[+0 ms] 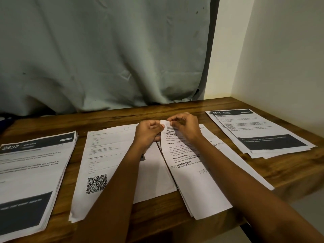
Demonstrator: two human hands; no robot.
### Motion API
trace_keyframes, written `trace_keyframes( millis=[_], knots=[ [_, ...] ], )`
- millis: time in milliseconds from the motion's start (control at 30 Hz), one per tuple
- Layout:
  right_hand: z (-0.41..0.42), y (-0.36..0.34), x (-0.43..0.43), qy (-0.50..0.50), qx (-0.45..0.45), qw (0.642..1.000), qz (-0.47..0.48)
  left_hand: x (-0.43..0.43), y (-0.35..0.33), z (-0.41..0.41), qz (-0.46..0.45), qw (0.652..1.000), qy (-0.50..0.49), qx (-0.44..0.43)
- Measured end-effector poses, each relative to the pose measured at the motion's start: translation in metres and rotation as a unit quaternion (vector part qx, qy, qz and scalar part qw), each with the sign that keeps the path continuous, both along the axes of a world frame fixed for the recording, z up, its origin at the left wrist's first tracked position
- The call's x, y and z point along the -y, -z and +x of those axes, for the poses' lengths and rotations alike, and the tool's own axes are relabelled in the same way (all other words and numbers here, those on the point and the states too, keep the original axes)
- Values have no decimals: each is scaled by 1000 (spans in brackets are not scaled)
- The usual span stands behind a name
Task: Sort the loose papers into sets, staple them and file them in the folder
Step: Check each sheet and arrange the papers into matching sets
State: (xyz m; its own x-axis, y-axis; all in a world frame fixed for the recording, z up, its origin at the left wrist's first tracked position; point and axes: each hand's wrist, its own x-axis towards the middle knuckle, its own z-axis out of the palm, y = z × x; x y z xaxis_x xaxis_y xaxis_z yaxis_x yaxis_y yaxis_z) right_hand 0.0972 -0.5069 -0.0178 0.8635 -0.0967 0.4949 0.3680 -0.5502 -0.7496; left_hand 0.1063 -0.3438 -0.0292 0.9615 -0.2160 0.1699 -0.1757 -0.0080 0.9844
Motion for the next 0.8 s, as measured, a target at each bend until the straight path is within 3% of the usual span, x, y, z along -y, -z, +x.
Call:
trace_keyframes(
  millis=[400,800],
  knots=[
    [17,-2,5,13,0,993,-115,2,2,3,0,999,-41,11],
    [5,-9,-1,-37,-32,996,-72,4,2,3,3,998,-62,11]
  ],
)
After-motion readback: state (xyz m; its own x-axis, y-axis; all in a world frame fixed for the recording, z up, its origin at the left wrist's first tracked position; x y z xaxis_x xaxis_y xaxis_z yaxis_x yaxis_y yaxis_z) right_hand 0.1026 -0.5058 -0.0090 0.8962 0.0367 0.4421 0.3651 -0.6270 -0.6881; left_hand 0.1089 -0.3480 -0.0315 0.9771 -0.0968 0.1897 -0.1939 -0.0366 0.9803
